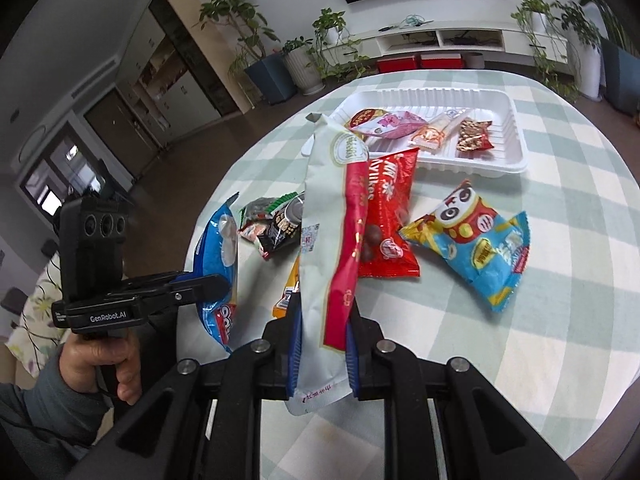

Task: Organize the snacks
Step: 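Carry the blue packet and the white-red packet over the tray with both tools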

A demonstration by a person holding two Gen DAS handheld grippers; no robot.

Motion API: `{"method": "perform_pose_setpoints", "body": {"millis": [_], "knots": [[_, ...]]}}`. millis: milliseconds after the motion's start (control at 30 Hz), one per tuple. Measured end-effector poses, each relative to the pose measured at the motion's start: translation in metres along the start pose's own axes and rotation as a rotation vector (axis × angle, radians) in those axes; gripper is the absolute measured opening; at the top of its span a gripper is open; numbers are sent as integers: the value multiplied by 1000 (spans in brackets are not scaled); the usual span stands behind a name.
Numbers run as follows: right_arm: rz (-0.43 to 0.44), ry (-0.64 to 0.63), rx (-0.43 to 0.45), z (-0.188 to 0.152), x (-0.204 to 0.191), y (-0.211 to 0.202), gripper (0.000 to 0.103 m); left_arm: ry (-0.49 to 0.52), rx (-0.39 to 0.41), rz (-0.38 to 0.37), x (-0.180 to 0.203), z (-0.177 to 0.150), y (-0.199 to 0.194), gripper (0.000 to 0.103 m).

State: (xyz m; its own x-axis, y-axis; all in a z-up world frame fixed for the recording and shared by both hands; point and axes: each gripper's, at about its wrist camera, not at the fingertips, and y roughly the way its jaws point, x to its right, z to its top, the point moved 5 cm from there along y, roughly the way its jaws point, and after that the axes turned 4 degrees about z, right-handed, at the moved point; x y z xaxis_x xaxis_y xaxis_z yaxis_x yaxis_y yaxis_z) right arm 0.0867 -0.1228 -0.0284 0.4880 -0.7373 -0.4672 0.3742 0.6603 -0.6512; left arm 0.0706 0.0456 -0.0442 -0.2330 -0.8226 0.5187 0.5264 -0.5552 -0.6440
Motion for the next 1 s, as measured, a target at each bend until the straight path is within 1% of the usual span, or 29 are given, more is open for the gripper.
{"method": "perform_pose_setpoints", "body": {"millis": [200,300,500,600,700,767,867,933,1000], "knots": [[94,90,68,13,10,-20,20,3,29,-25,2,24,-13,26],[128,119,100,23,17,-29,20,22,39,-21,1,40,-17,26],[110,165,171,48,46,-50,20,68,70,14,-7,93,-25,26],[91,194,224,68,65,-66,20,84,83,36,-15,128,-25,26],[65,228,278,93,87,-82,20,101,77,50,-22,169,-20,26],[38,235,306,111,98,-90,20,130,60,63,-22,194,-12,26],[8,224,323,139,104,-90,20,167,25,99,-22,231,13,26],[3,211,314,158,104,-82,20,175,5,120,-25,250,30,26],[-7,192,288,176,105,-66,20,183,-27,135,-29,265,51,26]]}}
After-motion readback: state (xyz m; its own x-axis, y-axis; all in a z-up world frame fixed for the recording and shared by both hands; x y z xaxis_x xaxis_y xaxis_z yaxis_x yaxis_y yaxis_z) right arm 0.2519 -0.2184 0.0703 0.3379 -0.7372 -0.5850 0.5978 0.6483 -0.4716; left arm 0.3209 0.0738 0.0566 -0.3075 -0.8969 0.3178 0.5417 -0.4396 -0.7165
